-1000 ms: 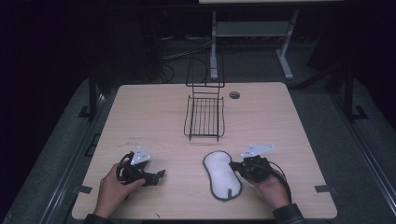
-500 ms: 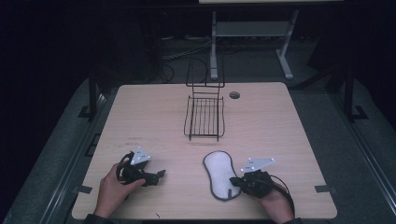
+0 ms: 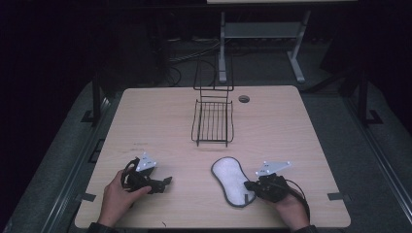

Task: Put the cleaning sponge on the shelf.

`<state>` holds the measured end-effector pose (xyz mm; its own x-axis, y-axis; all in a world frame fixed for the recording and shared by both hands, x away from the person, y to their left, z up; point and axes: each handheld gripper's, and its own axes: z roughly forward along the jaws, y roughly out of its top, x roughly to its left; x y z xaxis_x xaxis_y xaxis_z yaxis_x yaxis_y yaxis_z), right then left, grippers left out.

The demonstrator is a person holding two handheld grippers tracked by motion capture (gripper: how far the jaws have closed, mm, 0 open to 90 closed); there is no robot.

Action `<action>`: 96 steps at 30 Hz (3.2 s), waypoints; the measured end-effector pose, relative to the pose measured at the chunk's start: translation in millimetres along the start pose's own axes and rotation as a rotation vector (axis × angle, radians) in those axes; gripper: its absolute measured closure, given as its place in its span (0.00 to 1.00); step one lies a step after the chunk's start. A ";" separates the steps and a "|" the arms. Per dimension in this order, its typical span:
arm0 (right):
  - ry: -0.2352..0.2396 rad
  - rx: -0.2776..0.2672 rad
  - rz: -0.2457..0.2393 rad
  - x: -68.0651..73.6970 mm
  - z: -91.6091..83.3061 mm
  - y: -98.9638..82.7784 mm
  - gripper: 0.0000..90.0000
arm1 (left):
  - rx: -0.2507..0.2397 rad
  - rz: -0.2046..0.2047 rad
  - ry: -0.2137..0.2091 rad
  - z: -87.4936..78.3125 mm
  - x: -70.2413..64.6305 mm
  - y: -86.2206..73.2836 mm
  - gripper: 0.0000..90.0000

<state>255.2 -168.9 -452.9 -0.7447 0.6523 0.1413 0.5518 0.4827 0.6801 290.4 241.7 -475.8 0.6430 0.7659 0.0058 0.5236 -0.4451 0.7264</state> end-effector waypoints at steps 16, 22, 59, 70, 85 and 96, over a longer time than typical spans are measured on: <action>-0.055 0.012 0.038 -25.5 -14.3 -7.3 0.99 | 0.001 0.001 0.000 0.0 0.1 0.0 0.14; -0.087 0.014 0.071 -38.0 -23.7 -13.1 0.99 | 0.000 0.001 0.000 0.0 0.1 0.0 0.14; 0.023 0.039 -0.009 -35.7 -0.6 22.7 0.10 | 0.000 0.001 0.000 0.0 0.1 0.0 0.14; 0.007 0.082 -0.047 -32.9 15.6 20.9 0.09 | 0.001 0.001 0.000 0.0 0.1 0.0 0.14; 0.001 0.137 -0.067 -28.9 28.3 20.3 0.09 | 0.000 0.001 0.000 0.0 0.1 0.0 0.14; 0.028 0.138 -0.073 -29.3 28.2 20.3 0.17 | 0.000 0.001 0.000 0.0 0.0 0.0 0.14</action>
<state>298.8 -161.8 -463.5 -0.7941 0.5965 0.1164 0.5406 0.6057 0.5839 290.4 241.7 -475.8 0.6435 0.7654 0.0065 0.5232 -0.4461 0.7262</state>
